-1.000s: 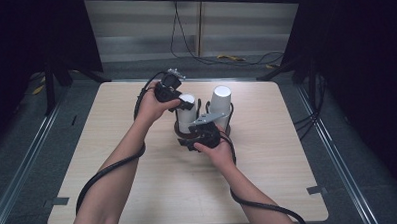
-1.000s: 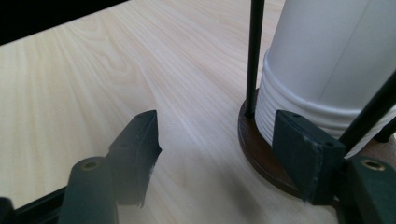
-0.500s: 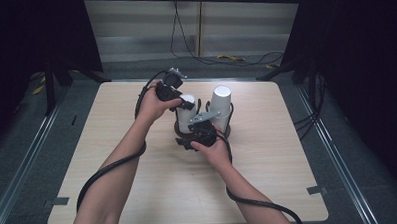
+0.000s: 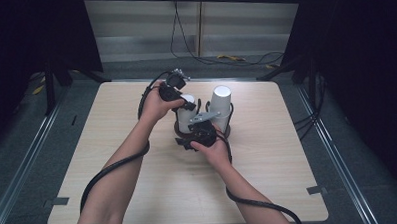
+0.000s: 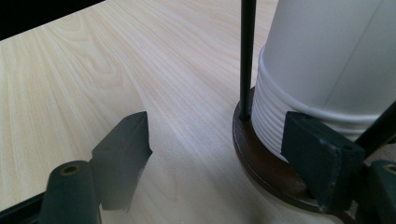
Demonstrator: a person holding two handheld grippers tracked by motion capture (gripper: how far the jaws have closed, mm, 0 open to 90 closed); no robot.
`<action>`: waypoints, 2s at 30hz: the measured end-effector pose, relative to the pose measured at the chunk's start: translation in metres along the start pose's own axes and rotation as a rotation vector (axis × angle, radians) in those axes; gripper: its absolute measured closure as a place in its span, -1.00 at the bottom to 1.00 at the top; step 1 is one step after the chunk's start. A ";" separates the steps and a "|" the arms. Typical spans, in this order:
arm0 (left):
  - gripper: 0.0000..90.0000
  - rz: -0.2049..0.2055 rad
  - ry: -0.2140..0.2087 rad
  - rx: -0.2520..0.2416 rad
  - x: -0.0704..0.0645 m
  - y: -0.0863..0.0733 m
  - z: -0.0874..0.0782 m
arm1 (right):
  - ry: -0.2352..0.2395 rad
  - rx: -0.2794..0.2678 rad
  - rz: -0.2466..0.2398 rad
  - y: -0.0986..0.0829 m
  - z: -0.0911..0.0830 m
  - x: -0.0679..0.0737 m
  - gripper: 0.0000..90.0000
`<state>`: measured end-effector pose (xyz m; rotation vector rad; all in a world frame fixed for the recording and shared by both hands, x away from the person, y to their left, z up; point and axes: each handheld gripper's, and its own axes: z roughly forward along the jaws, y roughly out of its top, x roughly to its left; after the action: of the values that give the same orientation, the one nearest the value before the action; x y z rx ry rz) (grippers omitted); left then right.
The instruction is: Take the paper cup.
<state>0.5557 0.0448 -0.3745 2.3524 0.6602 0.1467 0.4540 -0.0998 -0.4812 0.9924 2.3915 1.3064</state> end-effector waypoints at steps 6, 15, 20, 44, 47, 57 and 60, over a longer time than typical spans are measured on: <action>-0.28 -0.022 -0.007 -0.013 0.001 0.005 -0.010 | 0.006 -0.006 0.009 -0.001 0.000 0.000 -0.49; -0.27 -0.023 -0.002 -0.015 0.000 0.018 -0.028 | 0.011 0.004 0.010 -0.001 0.000 0.000 -0.51; -0.27 -0.028 0.002 -0.013 -0.001 0.024 -0.038 | 0.011 0.005 0.012 -0.002 0.000 0.000 -0.51; -0.27 -0.037 0.002 0.009 -0.002 0.031 -0.033 | 0.018 0.003 0.018 -0.003 0.000 -0.001 -0.51; -0.26 -0.040 0.005 0.012 -0.003 0.034 -0.035 | 0.017 0.000 0.014 -0.004 0.000 -0.001 -0.51; -0.26 -0.038 0.002 -0.006 -0.003 0.053 -0.051 | 0.023 0.003 0.022 -0.004 -0.001 -0.001 -0.51; -0.25 -0.037 0.002 -0.007 -0.004 0.057 -0.054 | 0.026 0.005 0.023 -0.004 -0.002 -0.001 -0.51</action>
<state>0.5610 0.0384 -0.2963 2.3316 0.7027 0.1344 0.4514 -0.1032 -0.4837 1.0141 2.4106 1.3293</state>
